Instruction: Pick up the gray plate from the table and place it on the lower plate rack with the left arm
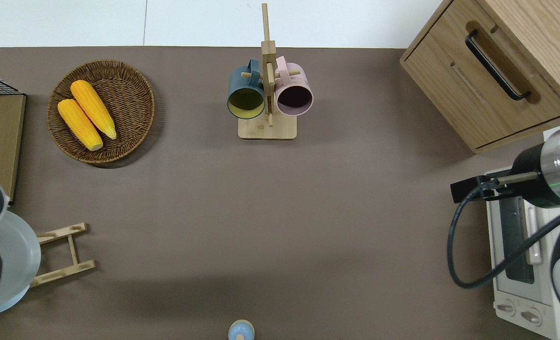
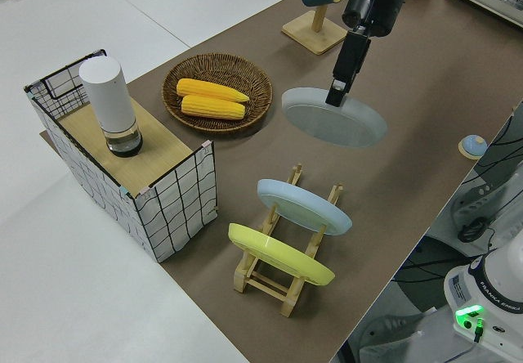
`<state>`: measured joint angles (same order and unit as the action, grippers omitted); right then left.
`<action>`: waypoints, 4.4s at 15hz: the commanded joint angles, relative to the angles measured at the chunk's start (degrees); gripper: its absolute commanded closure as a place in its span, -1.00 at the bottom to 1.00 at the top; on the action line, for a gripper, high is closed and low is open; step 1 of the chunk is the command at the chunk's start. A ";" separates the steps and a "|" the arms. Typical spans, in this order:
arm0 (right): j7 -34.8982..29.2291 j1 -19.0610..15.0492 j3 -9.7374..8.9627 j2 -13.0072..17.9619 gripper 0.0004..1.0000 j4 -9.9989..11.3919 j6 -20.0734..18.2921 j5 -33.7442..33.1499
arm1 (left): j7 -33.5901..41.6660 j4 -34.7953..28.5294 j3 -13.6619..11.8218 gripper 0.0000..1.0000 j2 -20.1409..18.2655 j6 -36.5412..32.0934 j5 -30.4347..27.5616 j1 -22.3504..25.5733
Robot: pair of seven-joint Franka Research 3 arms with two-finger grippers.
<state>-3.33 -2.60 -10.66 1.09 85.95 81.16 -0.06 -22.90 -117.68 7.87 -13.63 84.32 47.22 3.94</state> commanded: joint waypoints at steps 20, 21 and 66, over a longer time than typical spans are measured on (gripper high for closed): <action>-0.01 -0.56 -0.33 0.14 -0.98 -0.35 -0.83 0.59 | -27.98 -13.54 4.96 1.00 7.73 -0.56 7.19 -2.27; -0.01 -0.56 -0.33 0.14 -0.98 -0.35 -0.83 0.59 | -29.03 -13.63 4.96 1.00 8.26 -0.56 7.28 -2.36; -0.01 -0.56 -0.33 0.14 -0.97 -0.35 -0.83 0.59 | -15.52 15.54 4.17 -0.99 15.39 -5.92 -14.76 -5.08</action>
<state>-3.33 -2.60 -10.66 1.09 85.95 81.16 -0.06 -42.91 -107.71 13.02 1.88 79.11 40.18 -1.16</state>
